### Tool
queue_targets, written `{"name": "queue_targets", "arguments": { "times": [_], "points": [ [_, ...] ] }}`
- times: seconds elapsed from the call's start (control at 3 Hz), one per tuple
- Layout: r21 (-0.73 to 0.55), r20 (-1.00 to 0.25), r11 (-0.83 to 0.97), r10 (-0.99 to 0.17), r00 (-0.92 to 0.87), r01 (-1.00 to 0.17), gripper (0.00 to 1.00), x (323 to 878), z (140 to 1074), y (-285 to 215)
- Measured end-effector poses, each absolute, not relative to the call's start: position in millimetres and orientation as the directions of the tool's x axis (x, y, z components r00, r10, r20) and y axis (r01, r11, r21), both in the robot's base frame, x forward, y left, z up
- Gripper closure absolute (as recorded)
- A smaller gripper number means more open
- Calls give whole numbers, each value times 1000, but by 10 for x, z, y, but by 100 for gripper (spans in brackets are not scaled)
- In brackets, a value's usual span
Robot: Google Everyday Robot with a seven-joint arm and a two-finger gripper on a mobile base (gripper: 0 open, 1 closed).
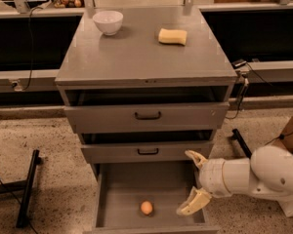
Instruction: Pick orange from bottom drawer and place on counter
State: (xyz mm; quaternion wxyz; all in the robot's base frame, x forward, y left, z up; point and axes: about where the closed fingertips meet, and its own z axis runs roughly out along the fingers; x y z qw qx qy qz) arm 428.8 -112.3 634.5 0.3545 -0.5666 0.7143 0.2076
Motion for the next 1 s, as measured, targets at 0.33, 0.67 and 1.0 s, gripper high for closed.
{"name": "queue_targets", "arguments": {
  "times": [0.33,0.67,1.0],
  "points": [
    [-129,-771,259,-633,-67,-957,0,4329,6044,-1067],
    [-153,-775,250,-631,-41,-956,0,4333,6134,-1037],
    [-170,-776,229,-630,-13,-958,0,4403,5796,-868]
  ]
}}
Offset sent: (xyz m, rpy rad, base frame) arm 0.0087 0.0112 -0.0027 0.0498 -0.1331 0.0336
